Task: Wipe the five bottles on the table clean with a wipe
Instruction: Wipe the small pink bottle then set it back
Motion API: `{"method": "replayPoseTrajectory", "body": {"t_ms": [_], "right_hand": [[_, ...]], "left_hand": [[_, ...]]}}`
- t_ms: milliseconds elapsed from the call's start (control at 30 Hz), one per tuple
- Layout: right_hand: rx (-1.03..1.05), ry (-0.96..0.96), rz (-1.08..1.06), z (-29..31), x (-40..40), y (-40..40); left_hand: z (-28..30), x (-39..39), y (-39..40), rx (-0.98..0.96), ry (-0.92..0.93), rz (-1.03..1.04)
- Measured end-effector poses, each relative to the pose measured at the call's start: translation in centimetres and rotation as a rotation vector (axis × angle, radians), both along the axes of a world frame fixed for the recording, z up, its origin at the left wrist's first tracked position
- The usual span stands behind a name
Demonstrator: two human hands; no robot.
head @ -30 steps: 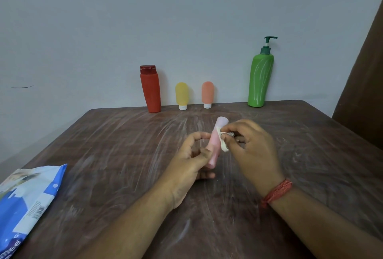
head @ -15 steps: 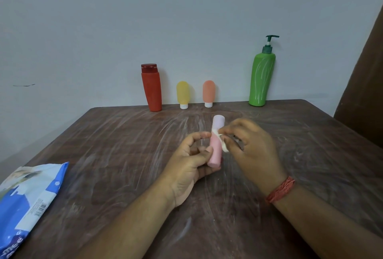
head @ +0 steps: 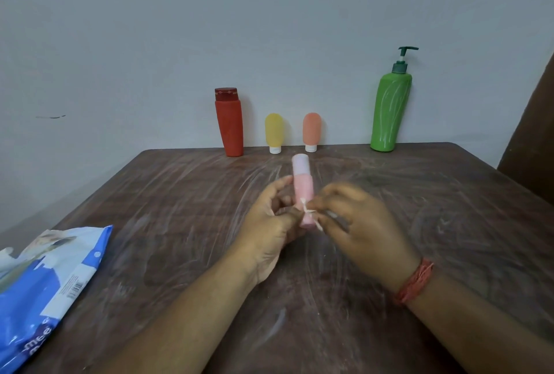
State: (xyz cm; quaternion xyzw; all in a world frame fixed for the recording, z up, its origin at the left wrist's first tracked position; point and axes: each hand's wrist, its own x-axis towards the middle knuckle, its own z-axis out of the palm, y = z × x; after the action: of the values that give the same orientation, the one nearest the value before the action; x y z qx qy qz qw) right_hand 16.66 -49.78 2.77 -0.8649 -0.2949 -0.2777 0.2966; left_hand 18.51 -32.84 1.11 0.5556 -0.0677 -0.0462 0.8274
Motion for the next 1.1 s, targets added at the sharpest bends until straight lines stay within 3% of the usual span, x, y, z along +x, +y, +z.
{"method": "replayPoseTrajectory", "body": {"t_ms": [100,333,533,633,767,967,1100], "right_hand": [[-0.07,0.012,0.032,-0.1,0.1,0.6],[0.139,-0.097,-0.233,0.9,0.9,-1.5],[-0.059,-0.073,-0.043,0.3,0.3,-0.3],[-0.071,-0.067,-0.055,0.2,0.5,-0.1],[0.079,-0.127,-0.182,0.7,1.1,-1.5],[-0.098,-0.055,-0.023,-0.1,0.5,-0.5],[0.006,-0.088,-0.14,0.4,0.8,-0.9]], "left_hand": [[0.2,0.2,0.8,-0.014,0.003,-0.004],[-0.9,-0.8,-1.1,0.226,-0.102,-0.177],[-0.6,0.2,0.2,0.131,-0.074,-0.035],[-0.5,0.4,0.8,0.26,-0.143,-0.013],[-1.0,0.0,0.0,0.489,-0.235,-0.07],[-1.0,0.6,0.7,0.394,-0.238,0.056],[-1.2,0.3,0.7,0.568,-0.308,-0.022]]}}
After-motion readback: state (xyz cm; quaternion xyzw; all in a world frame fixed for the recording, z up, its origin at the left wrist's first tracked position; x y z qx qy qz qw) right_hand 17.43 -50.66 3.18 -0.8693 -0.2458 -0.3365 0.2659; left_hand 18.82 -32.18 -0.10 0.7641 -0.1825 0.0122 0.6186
